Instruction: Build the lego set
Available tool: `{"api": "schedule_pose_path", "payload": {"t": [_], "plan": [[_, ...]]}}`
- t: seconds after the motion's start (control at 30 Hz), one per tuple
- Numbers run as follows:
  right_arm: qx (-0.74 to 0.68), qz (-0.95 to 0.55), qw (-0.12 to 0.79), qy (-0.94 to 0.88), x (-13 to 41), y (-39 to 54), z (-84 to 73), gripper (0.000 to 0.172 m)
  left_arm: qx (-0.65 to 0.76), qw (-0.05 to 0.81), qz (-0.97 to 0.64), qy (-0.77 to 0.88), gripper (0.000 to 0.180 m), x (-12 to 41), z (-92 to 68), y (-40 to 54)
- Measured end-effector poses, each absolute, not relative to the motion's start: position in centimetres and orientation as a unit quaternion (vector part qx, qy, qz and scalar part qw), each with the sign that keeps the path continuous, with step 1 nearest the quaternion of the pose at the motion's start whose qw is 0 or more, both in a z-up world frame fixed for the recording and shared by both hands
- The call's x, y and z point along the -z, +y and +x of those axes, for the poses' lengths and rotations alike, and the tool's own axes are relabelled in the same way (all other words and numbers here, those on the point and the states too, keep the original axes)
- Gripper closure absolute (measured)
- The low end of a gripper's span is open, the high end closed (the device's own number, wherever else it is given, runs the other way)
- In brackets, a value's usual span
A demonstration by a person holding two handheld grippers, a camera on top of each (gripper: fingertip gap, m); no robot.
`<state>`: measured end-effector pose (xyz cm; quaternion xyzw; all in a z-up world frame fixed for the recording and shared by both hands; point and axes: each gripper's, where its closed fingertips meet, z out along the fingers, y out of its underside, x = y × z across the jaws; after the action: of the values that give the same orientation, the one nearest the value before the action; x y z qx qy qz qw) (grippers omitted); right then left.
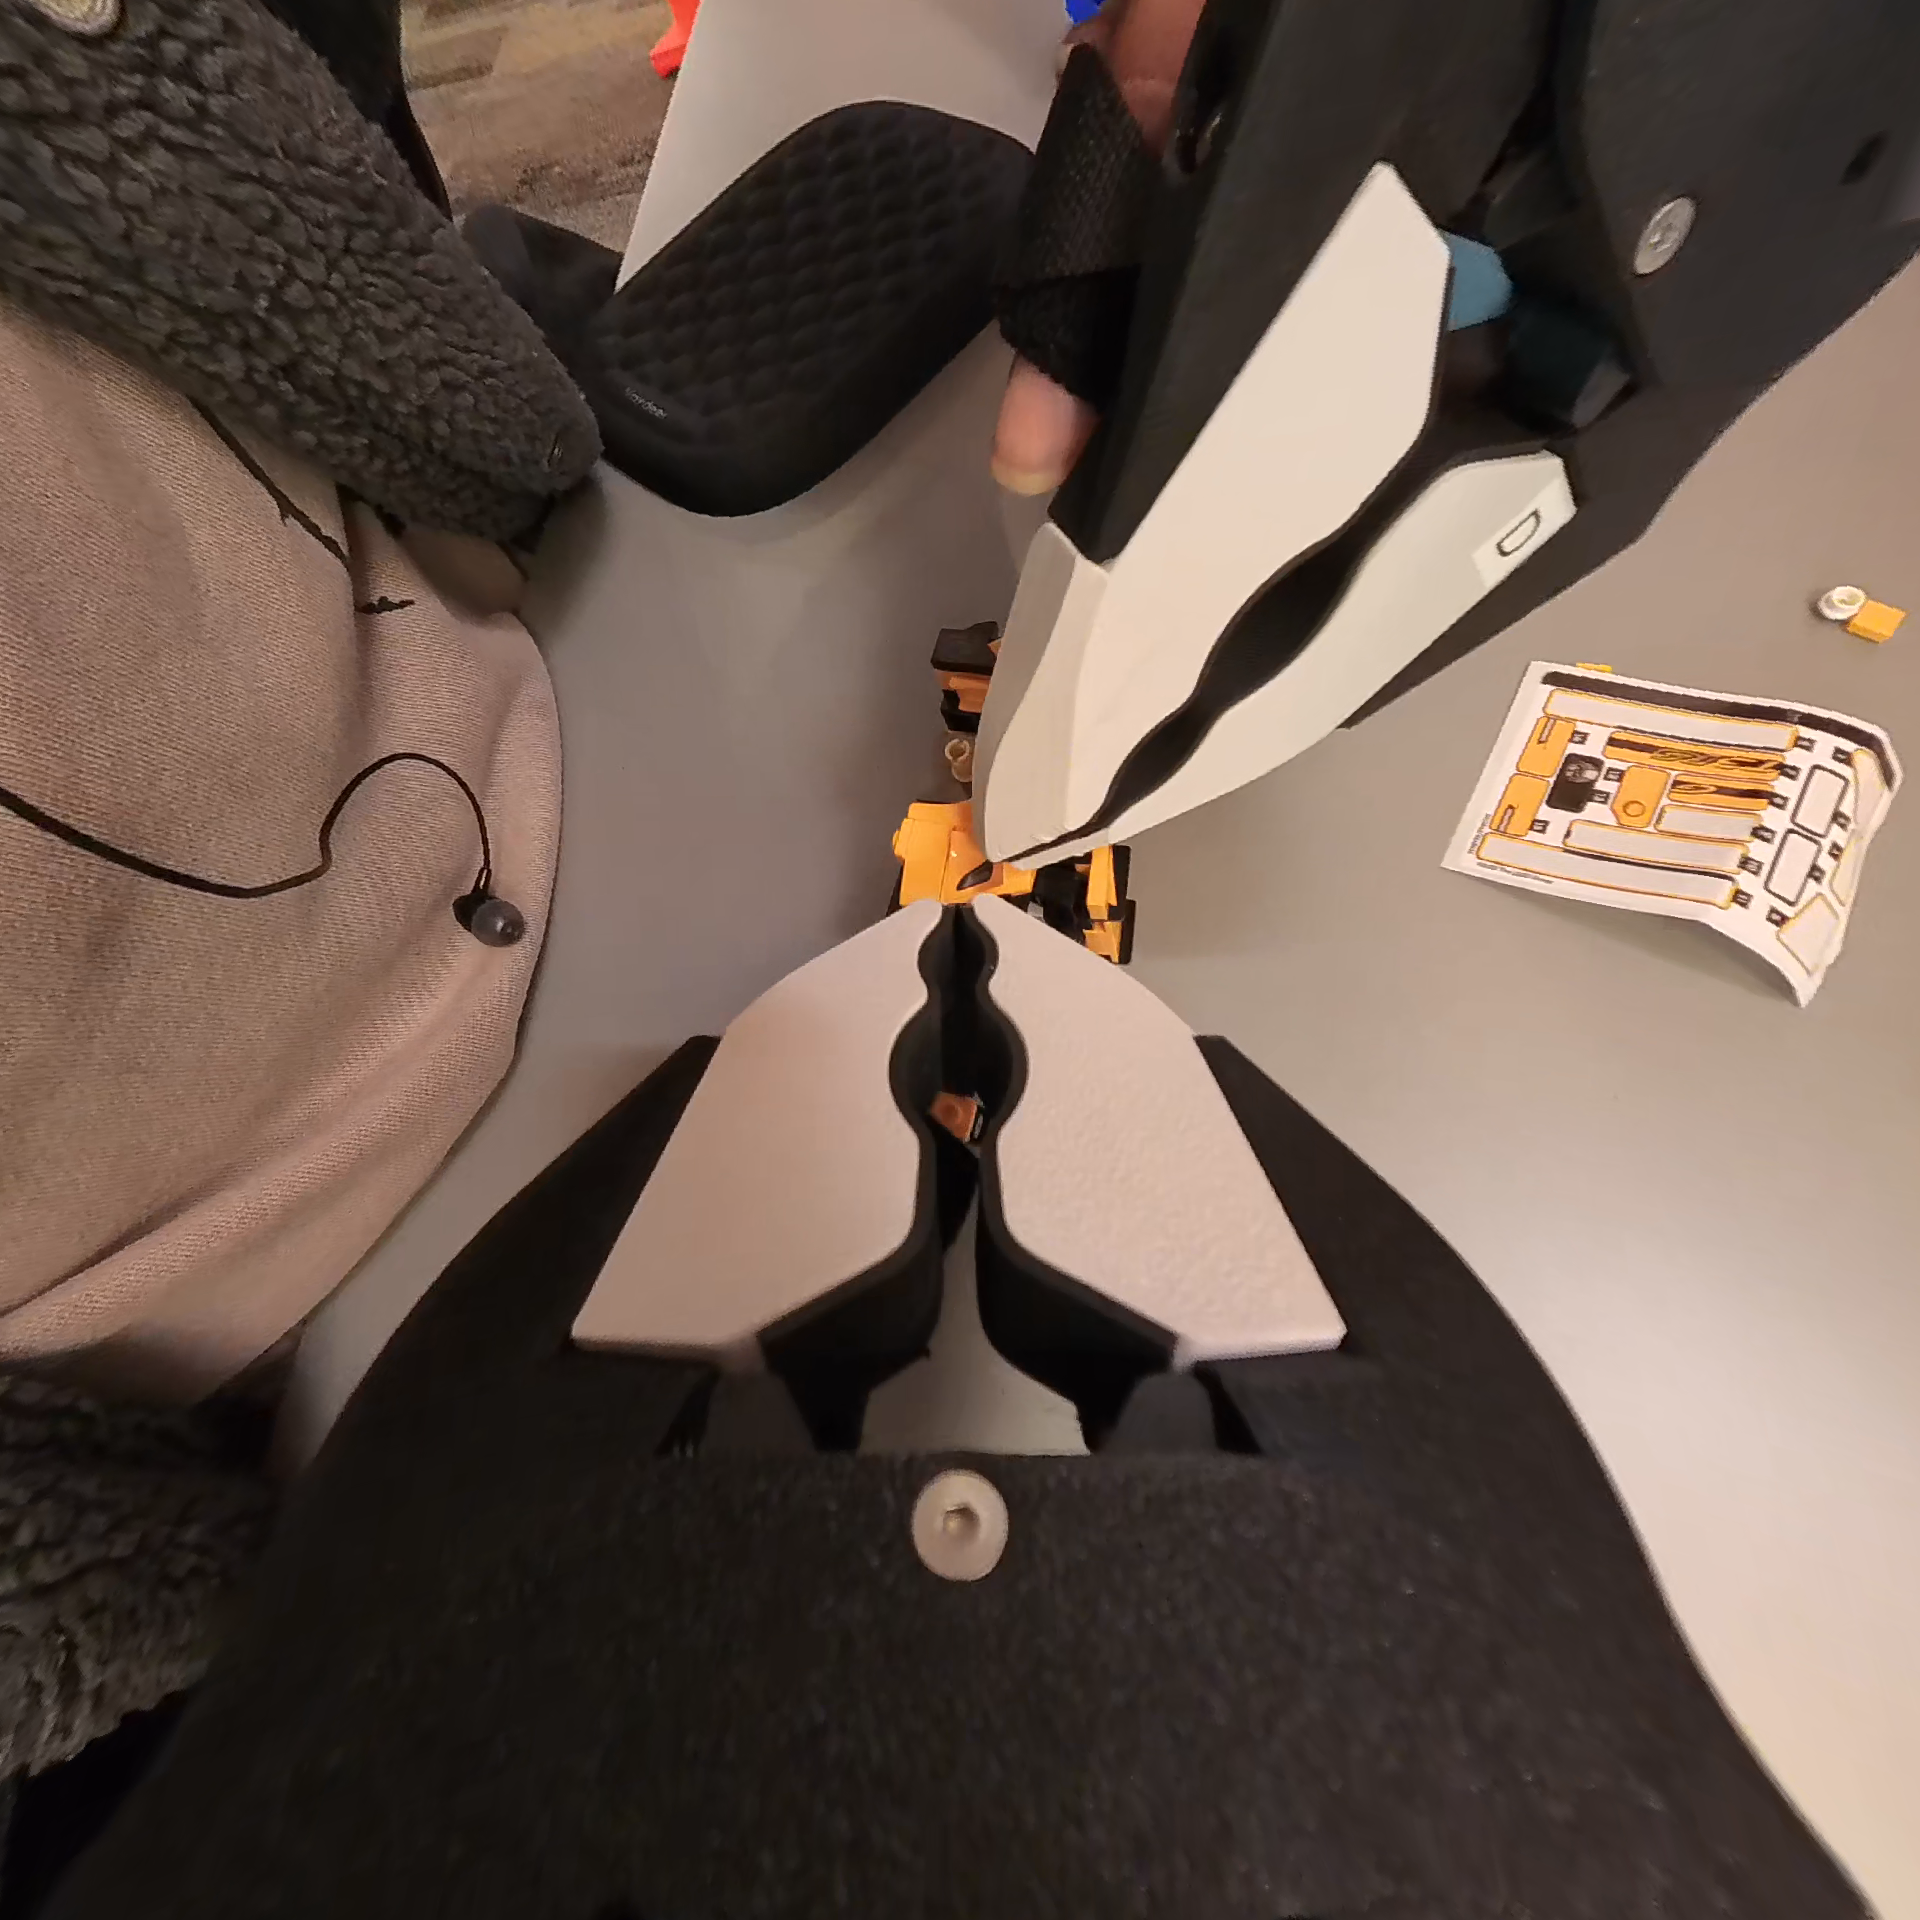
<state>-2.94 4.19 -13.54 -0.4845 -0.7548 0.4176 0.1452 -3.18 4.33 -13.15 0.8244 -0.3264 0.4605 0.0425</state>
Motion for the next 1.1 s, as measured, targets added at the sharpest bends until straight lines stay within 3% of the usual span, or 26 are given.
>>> {"api": "schedule_pose_path", "payload": {"t": [1.1], "plan": [[-0.403,-0.451,0.190,-0.773,13.6,3.9,-3.1,0.172,-0.445,0.060,0.823,-0.348,0.180,13.1,-3.2,4.4]]}}
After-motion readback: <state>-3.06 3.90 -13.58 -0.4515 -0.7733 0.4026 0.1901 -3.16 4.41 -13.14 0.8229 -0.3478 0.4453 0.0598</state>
